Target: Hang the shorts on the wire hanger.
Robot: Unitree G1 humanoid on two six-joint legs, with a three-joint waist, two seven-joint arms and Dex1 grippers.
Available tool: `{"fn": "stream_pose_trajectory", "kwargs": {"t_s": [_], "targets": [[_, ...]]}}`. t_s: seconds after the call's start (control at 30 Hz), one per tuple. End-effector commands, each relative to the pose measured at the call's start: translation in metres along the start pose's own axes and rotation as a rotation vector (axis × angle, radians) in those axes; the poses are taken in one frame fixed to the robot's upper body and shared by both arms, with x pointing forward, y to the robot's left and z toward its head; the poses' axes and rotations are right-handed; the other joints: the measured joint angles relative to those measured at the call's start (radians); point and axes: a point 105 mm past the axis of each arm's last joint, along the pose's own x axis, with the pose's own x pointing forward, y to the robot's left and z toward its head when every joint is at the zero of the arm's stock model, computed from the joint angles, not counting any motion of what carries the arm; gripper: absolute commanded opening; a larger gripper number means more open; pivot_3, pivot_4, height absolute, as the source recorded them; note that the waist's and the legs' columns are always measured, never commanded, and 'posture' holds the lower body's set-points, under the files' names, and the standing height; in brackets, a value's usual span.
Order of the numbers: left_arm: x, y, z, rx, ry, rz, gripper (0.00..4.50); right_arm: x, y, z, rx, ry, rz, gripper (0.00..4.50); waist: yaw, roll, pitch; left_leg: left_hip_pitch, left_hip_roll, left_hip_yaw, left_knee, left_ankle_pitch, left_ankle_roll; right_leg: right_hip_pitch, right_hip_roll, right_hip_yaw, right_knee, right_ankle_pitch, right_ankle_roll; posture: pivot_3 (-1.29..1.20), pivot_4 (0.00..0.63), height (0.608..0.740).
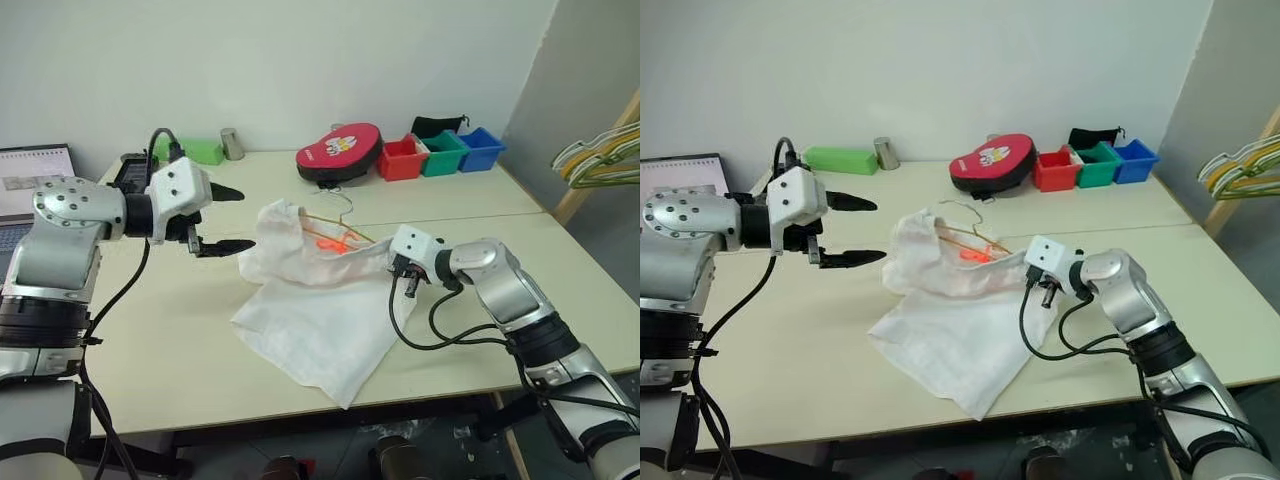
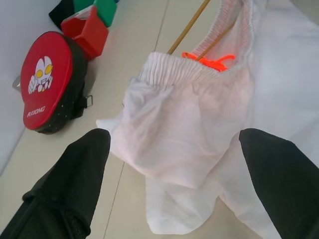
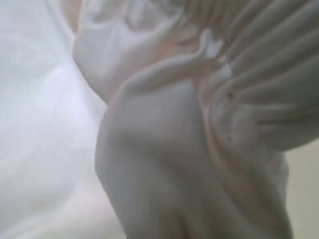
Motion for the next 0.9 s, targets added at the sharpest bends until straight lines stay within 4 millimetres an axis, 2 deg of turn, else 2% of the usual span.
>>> {"fn": "stream_pose_trajectory", "kwargs": {"t_s": [0.03, 0.2, 0.37, 0.5, 0.57, 0.7, 0.9], "targets": [[0.008, -0.005, 0.016, -0.042, -0.110, 0.059, 4.44, -0.025, -0.001, 0.003, 0.149, -0.062, -0.085, 0.00, 0.002, 0.000, -0.003, 0.000, 0.000, 0.000, 0.000, 0.000, 0.000, 0.000, 0.000, 0.000, 0.000, 0.000, 0.000, -0.13, 0.001, 0.740], [0.044, -0.024, 0.035, -0.074, -0.227, 0.045, 4.44, -0.044, 0.006, -0.001, 0.284, -0.074, -0.152, 0.00, -0.002, -0.001, -0.008, -0.001, -0.001, 0.001, 0.001, 0.000, 0.000, 0.000, -0.001, 0.001, 0.000, 0.000, 0.000, -0.19, 0.000, 0.740], [0.065, -0.034, 0.055, -0.074, -0.310, 0.030, 4.44, -0.058, 0.011, -0.007, 0.360, -0.060, -0.202, 0.00, -0.027, 0.000, -0.017, 0.001, 0.000, 0.001, 0.001, 0.001, -0.001, 0.001, 0.000, 0.002, 0.000, 0.000, 0.000, -0.23, 0.000, 0.740], [0.102, -0.055, 0.089, -0.082, -0.461, -0.042, 4.44, -0.081, 0.018, -0.029, 0.551, -0.001, -0.354, 0.00, -0.040, 0.001, -0.024, 0.001, 0.000, 0.001, 0.001, 0.001, -0.001, 0.002, 0.001, 0.002, -0.001, 0.000, 0.000, -0.29, 0.000, 0.740], [0.111, -0.058, 0.099, -0.090, -0.501, -0.042, 4.44, -0.087, 0.018, -0.037, 0.608, 0.024, -0.403, 0.00, -0.056, 0.001, -0.024, 0.000, -0.001, 0.003, 0.001, 0.001, -0.001, 0.002, 0.000, 0.004, -0.001, 0.000, 0.000, -0.29, 0.000, 0.740], [0.129, -0.070, 0.118, -0.100, -0.577, -0.080, 4.44, -0.111, 0.000, -0.055, 0.717, 0.065, -0.583, 0.00, -0.112, 0.004, -0.026, 0.001, -0.001, 0.006, 0.001, 0.001, -0.001, 0.001, 0.000, 0.008, -0.002, 0.001, 0.003, -0.33, 0.000, 0.740], [0.155, -0.081, 0.136, -0.088, -0.628, -0.097, 4.44, -0.145, -0.025, -0.074, 0.795, 0.090, -0.829, 0.00, -0.176, 0.013, -0.032, 0.002, 0.000, 0.006, -0.001, 0.001, -0.001, 0.002, 0.001, 0.008, -0.002, -0.003, 0.008, -0.37, 0.000, 0.740]]}}
